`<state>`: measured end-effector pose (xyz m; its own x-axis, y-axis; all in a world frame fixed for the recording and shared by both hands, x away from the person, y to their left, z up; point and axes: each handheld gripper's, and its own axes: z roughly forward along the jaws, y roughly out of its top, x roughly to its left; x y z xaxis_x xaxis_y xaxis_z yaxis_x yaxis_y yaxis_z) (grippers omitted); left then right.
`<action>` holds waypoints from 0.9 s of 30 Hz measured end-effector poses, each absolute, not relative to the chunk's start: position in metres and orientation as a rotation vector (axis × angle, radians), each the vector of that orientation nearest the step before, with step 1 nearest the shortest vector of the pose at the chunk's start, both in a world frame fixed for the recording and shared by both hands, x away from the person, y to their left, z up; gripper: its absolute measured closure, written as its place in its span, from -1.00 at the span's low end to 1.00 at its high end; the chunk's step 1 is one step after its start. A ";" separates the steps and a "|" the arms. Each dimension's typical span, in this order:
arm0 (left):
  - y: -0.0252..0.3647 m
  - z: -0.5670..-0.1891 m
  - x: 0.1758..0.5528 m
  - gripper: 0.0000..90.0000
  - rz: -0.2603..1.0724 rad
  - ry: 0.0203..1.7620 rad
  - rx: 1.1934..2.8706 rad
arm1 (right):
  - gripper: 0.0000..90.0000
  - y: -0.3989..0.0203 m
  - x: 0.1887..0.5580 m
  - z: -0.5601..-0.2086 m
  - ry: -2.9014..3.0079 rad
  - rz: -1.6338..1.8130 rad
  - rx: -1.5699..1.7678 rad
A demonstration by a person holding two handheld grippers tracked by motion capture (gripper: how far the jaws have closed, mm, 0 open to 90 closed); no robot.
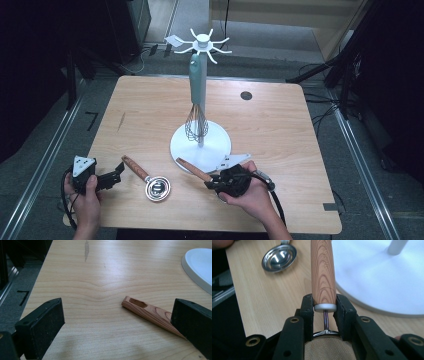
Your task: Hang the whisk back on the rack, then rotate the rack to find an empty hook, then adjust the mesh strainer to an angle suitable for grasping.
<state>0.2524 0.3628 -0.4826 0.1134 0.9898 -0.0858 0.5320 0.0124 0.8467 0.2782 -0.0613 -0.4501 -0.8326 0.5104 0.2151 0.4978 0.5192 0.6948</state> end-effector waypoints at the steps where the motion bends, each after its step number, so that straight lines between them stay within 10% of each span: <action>1: 0.363 -0.483 0.252 -1.00 0.751 1.517 1.622 | 0.60 -0.063 0.278 -0.449 2.710 1.257 0.918; 27: 0.362 -0.482 0.253 -1.00 0.754 1.518 1.623 | 0.60 -0.112 0.290 -0.447 2.507 1.373 1.085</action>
